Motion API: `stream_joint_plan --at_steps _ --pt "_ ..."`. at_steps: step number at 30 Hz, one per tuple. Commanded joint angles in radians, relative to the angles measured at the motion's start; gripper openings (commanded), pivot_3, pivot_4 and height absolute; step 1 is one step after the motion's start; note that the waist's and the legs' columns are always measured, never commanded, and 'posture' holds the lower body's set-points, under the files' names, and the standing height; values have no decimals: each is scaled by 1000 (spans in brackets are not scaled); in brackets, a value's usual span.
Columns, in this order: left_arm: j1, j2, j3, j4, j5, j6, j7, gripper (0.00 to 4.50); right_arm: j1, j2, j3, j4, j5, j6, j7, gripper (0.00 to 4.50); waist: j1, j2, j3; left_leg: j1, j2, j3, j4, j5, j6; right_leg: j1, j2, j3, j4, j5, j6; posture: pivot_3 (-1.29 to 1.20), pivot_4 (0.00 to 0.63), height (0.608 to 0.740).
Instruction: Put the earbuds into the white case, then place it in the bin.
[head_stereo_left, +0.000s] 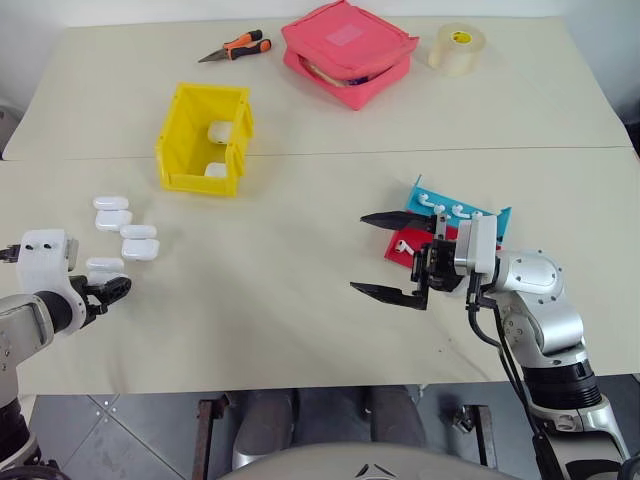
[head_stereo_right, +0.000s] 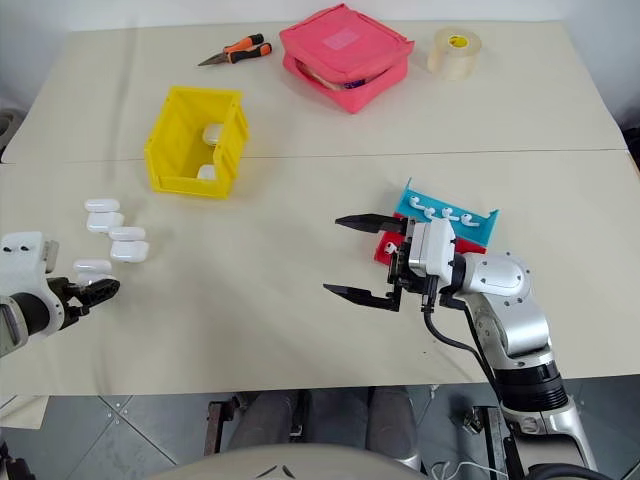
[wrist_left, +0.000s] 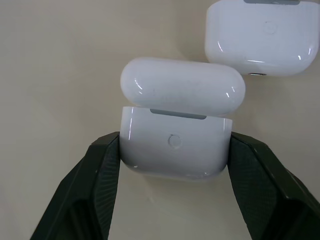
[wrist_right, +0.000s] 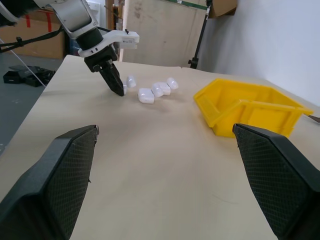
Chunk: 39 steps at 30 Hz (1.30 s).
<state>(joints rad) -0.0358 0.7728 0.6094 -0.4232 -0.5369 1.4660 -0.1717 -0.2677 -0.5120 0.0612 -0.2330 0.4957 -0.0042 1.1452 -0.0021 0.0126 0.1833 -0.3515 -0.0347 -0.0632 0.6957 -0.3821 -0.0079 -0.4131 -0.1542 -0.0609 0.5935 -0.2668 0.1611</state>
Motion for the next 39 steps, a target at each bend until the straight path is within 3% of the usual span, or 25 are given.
stream_joint_plan --at_steps 1,7,10,13,17,25,32,39 --pt "88 -11 52 -14 30 -70 -45 2806 2 8 -9 -23 5 -28 -2 4500 -3 0 0 0 0 0 0 0 0 0 0 0 0 0 0 0 150 740" --pt "285 -121 188 -65 9 -441 -227 2806 0 3 -11 -4 6 -35 9 4500 -12 0 0 0 2 3 -3 0 0 -1 1 2 -2 0 0 0 150 740" --pt "401 -206 233 -79 8 -800 -437 2806 -8 -10 -17 7 6 -29 20 4500 -9 -1 0 -1 3 4 -2 -1 0 -1 2 2 -3 0 0 0 150 740" --pt "412 -258 221 -76 -10 -1003 -532 2806 -13 -28 -29 8 12 -19 28 4500 7 -1 0 -1 4 5 -1 -1 0 -1 2 1 -6 0 -1 0 150 740" --pt "275 -330 24 -92 -49 -1212 -655 2806 30 -103 -93 -35 26 14 16 4500 33 0 0 -1 3 5 3 -2 0 1 2 1 -7 0 -2 0 150 740" --pt "-80 -472 -381 42 -59 -1310 -747 2806 197 -201 -251 -164 10 46 -73 4500 24 -2 -1 -1 2 14 3 -3 3 1 2 1 -3 2 -1 0 150 740" --pt "-239 -568 -562 294 -54 -1430 -946 2806 436 -252 -455 -276 -1 79 -142 4500 26 -2 -1 0 4 18 4 -3 4 2 4 1 -4 3 0 0 150 740" --pt "-321 -676 -665 451 -44 -1502 -1020 2806 746 -239 -681 -236 -60 96 -139 4500 38 -2 -1 0 3 19 5 -3 6 4 4 2 -6 4 2 0 150 740"
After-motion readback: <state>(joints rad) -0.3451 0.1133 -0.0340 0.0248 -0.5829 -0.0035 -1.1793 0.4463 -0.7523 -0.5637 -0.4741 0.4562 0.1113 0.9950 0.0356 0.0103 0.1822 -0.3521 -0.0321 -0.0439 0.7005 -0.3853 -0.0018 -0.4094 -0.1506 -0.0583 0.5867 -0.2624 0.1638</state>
